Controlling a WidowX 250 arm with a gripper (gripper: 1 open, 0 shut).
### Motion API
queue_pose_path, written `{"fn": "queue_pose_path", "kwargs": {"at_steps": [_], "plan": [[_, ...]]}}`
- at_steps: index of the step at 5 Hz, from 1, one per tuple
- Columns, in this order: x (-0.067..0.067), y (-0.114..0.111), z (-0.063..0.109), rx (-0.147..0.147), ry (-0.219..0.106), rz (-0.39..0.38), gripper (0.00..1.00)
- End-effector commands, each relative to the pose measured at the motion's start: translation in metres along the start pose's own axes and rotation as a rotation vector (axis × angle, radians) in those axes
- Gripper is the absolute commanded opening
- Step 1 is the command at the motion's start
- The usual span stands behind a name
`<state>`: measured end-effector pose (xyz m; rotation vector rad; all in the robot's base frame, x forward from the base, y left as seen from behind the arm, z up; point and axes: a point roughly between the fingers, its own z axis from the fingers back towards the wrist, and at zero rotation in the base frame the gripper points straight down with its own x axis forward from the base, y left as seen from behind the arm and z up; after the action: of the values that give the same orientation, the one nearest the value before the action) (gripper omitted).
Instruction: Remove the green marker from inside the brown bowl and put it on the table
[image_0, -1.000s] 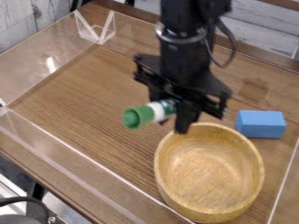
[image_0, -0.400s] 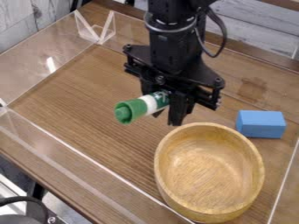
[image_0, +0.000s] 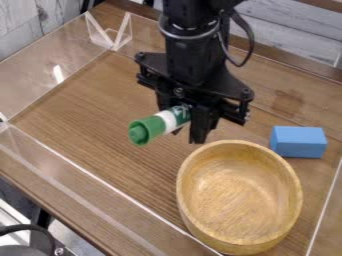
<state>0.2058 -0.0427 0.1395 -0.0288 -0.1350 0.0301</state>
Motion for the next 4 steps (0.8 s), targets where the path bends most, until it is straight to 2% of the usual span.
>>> {"fn": "queue_pose_path", "kwargs": {"at_steps": [1, 4], "plan": [[0.0035, -0.0002, 0.0093, -0.009, -0.054, 0.009, 0.00], [0.0008, -0.0035, 0.0136, -0.023, -0.091, 0.016, 0.00]]}}
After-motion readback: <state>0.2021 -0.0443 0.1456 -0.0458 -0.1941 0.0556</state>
